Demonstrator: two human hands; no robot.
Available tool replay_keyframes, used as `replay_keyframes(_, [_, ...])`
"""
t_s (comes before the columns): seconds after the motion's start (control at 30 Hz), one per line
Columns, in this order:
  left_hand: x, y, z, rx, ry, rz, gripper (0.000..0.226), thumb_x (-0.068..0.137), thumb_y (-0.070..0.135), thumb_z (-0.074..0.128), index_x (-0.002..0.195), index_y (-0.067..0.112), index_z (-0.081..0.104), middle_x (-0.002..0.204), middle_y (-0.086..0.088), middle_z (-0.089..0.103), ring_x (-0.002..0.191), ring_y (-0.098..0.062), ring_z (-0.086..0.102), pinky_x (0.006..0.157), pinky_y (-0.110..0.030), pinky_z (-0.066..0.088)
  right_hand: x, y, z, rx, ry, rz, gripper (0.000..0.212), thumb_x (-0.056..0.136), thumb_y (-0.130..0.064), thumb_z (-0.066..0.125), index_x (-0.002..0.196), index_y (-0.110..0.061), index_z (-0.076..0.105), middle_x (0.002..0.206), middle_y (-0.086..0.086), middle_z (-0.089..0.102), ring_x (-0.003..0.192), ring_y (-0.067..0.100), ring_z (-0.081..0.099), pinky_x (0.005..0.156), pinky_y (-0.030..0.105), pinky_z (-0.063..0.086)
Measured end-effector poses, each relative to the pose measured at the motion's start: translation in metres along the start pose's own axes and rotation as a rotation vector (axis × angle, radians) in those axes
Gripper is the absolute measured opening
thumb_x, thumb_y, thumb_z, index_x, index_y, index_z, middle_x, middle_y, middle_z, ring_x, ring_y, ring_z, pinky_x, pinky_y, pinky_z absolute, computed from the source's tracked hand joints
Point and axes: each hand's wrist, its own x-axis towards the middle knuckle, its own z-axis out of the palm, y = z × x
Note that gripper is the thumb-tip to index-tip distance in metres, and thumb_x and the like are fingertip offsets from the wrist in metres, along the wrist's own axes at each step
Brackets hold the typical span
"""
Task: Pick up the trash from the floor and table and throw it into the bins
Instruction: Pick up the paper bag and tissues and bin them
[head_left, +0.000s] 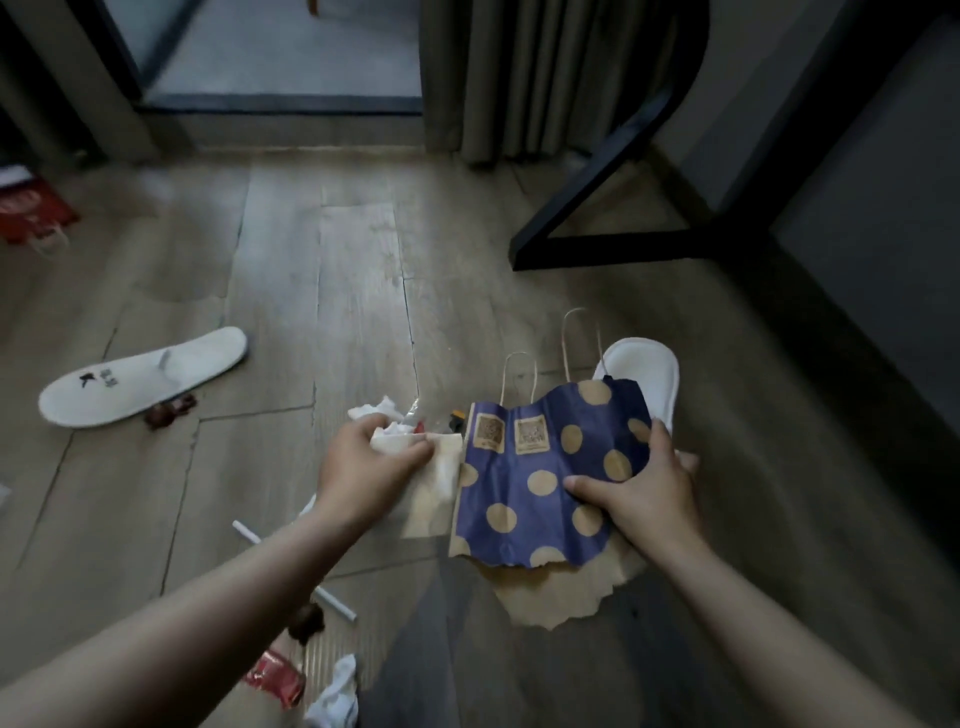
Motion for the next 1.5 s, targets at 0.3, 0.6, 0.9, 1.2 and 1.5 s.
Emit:
replay_keyframes(0.3, [-0.044, 0.177, -0.126, 0.091, 0.046, -0.023, 0.051, 0.047, 0.062, 0.055, 0.072, 0.02, 0.069, 0.074, 0.002, 0.07, 0.075, -0.018, 0.065, 0.068, -0.034, 0.051, -0.062, -0.17, -0.117, -0.028, 0.03, 0.0, 0.12, 0.063, -0.033, 0.089, 0.153, -0.02, 0.011, 0.144, 0.012, 0.027, 0.126, 0.026, 0.036, 0.091, 0.028, 0.037])
replay_keyframes(0.6, [-0.128, 0.384, -0.24, 0.186, 0.072, 0.052, 0.018, 0.066, 0.046, 0.069, 0.07, 0.029, 0.064, 0.083, 0.004, 0.063, 0.077, -0.009, 0.058, 0.058, -0.024, 0.039, -0.167, -0.343, -0.265, -0.224, 0.081, -0.206, 0.124, 0.066, -0.047, 0.083, 0.153, -0.024, -0.002, 0.122, -0.003, 0.019, 0.101, 0.008, 0.041, 0.087, 0.022, 0.047])
replay_keyframes(0.9, [-0.213, 0.606, -0.313, 0.165, 0.172, 0.262, 0.015, 0.076, 0.036, 0.074, 0.083, 0.026, 0.064, 0.093, 0.006, 0.054, 0.078, -0.002, 0.05, 0.061, -0.02, 0.039, -0.249, -0.49, -0.441, -0.281, 0.301, -0.392, 0.122, 0.066, -0.047, 0.083, 0.154, -0.022, 0.002, 0.126, 0.002, 0.021, 0.116, 0.018, 0.041, 0.091, 0.024, 0.043])
replay_keyframes(1.2, [-0.302, 0.723, -0.31, 0.01, 0.139, 0.449, 0.017, 0.076, 0.034, 0.076, 0.087, 0.027, 0.065, 0.1, 0.005, 0.056, 0.081, -0.002, 0.053, 0.059, -0.02, 0.037, -0.327, -0.492, -0.578, -0.042, 0.396, -0.413, 0.121, 0.07, -0.046, 0.081, 0.151, -0.036, -0.008, 0.126, -0.009, 0.017, 0.119, 0.015, 0.043, 0.096, 0.027, 0.045])
replay_keyframes(1.5, [-0.325, 0.784, -0.303, 0.072, -0.035, 0.674, 0.026, 0.075, 0.037, 0.074, 0.095, 0.024, 0.066, 0.108, 0.005, 0.056, 0.081, -0.006, 0.051, 0.058, -0.017, 0.034, -0.39, -0.469, -0.627, 0.031, 0.773, -0.202, 0.122, 0.065, -0.043, 0.085, 0.153, -0.032, 0.001, 0.125, -0.005, 0.019, 0.119, 0.023, 0.041, 0.094, 0.036, 0.046])
